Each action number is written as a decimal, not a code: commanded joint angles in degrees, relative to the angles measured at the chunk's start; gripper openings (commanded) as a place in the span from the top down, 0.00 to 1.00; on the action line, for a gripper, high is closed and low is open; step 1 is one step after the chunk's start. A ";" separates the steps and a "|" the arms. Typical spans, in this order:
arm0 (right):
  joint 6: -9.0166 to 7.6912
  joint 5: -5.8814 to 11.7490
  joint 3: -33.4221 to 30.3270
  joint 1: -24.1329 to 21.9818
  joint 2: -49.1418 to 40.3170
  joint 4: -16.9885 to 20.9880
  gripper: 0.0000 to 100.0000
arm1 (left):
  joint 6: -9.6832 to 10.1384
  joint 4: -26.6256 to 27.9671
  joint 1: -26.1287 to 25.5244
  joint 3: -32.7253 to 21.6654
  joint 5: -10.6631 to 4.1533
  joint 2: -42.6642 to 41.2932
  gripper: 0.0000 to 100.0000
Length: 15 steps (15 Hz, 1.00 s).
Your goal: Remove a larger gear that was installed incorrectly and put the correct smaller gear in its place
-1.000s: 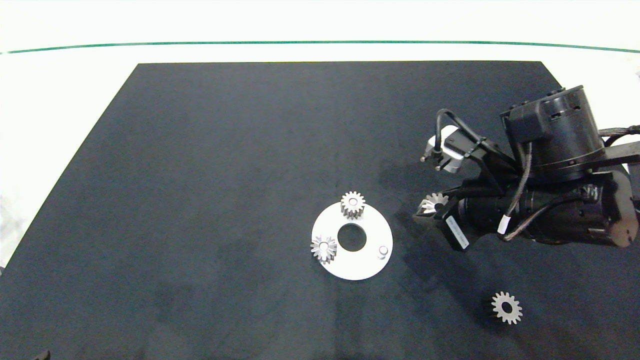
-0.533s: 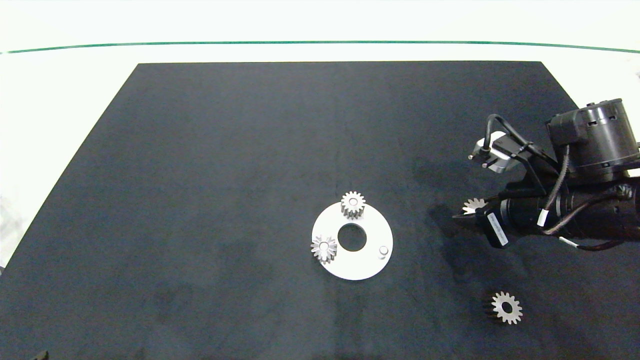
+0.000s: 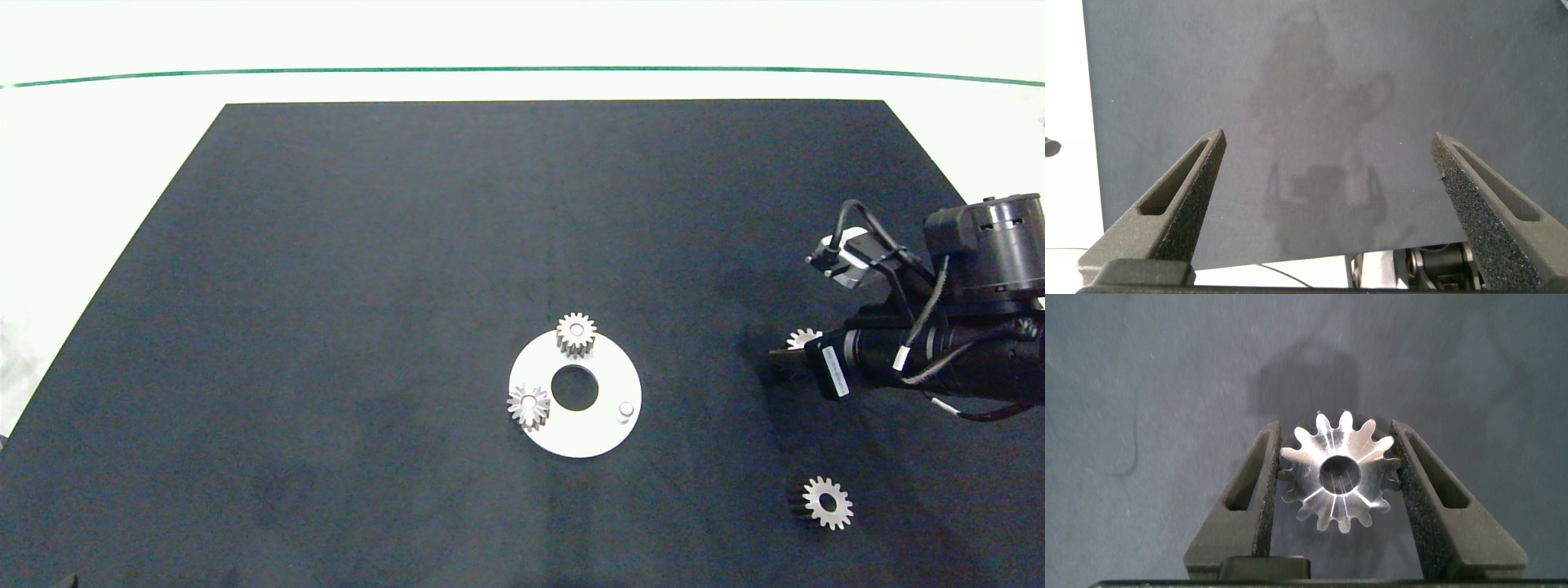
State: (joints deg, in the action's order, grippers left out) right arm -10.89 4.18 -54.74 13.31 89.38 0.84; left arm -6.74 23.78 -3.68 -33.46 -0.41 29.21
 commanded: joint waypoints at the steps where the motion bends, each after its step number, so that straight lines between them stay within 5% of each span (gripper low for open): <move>1: -0.01 -0.58 1.47 -1.10 0.35 -0.05 0.72 | -0.20 0.12 0.17 -0.02 -0.02 -0.03 0.00; 7: 0.52 -0.75 1.74 -1.10 0.35 -0.49 0.72 | -0.29 0.21 0.25 -0.02 -0.02 -0.12 0.00; 8: 0.52 -0.84 1.74 -1.01 0.35 -0.49 0.00 | -0.29 0.21 0.17 -0.02 -0.02 -0.12 0.00; 15: 0.16 -0.58 4.20 -0.83 -3.07 -0.14 0.00 | -0.29 0.30 0.25 0.15 -0.02 -0.12 0.00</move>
State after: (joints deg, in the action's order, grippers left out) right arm -10.58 3.52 -51.10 12.37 87.85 0.62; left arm -7.00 23.94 -3.44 -33.34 -0.41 29.01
